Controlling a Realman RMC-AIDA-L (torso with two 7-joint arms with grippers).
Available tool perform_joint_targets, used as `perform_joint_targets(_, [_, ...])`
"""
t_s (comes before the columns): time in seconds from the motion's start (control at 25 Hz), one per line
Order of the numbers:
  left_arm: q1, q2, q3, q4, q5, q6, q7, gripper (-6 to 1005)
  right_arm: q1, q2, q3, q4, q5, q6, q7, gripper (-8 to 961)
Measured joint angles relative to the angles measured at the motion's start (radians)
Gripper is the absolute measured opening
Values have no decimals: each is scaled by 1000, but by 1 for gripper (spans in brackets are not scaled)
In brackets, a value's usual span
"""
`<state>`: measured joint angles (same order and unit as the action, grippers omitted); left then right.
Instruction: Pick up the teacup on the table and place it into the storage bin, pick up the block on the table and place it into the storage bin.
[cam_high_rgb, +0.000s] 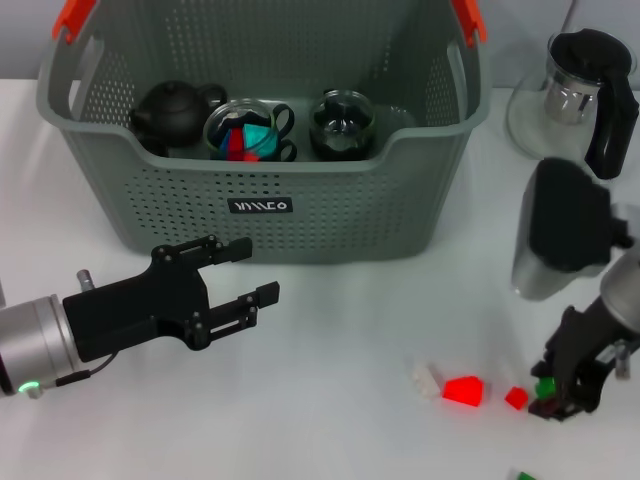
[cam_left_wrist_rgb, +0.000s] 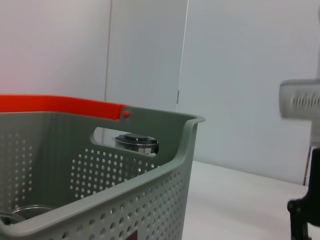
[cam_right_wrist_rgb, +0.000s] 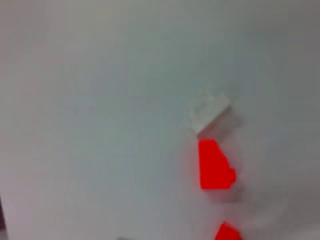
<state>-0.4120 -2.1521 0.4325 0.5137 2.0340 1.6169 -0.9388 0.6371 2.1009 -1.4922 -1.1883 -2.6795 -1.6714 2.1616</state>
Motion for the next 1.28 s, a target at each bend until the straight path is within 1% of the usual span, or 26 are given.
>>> perform_joint_targets(0.08, [1,0,-5,0,0,0,0,628,-23,-3,41,-62,33,-27,-25,423])
perform_joint_targets(0.12, [1,0,-8,0,0,0,0,629,-43,-5,97,-124,67,-47,-55,423])
perform_joint_targets(0.2, [2,0,-12,2,0,0,0,630,-66,-4,206,-195,141,-89,-112,423])
perform_joint_targets(0.28, [2,0,-19,3,0,1,0,630,-84,-5,357,-238,260,-139,-196,423])
perform_joint_targets(0.32, [1,1,-24,3,0,0,0,630,-89,-5,423,-243,314,-162,-232,423])
perform_joint_targets(0.36, [0,2,-29,3,0,1,0,630,-93,-6,516,-237,391,-190,-280,423])
perform_joint_targets(0.44, [-3,4,-34,2,0,1,0,630,-95,-10,654,-198,505,-227,-350,423])
perform_joint_targets(0.56, [-6,6,-35,1,0,0,0,629,-95,-13,798,-91,663,-241,-416,423])
perform_joint_targets(0.64, [-6,6,-36,0,0,0,0,629,-88,-14,826,-37,731,-221,-426,423])
perform_joint_targets(0.76, [-7,6,-35,-1,0,-1,0,629,-59,-8,825,-5,799,-182,-419,423])
perform_joint_targets(0.84, [-7,5,-35,-1,0,-1,0,629,-17,-3,816,-5,828,-144,-388,423])
perform_joint_targets(0.92, [-8,3,-35,-1,0,0,0,628,35,-4,804,-7,840,-87,-339,423])
perform_joint_targets(1.04, [-8,0,-35,-1,0,2,0,628,123,-19,772,-9,824,18,-259,423])
perform_joint_targets(1.2, [-8,-4,-35,-1,0,4,0,630,240,-43,690,1,742,184,-167,423])
perform_joint_targets(1.28, [-8,-5,-35,-1,0,4,0,630,282,-40,649,3,690,258,-150,423])
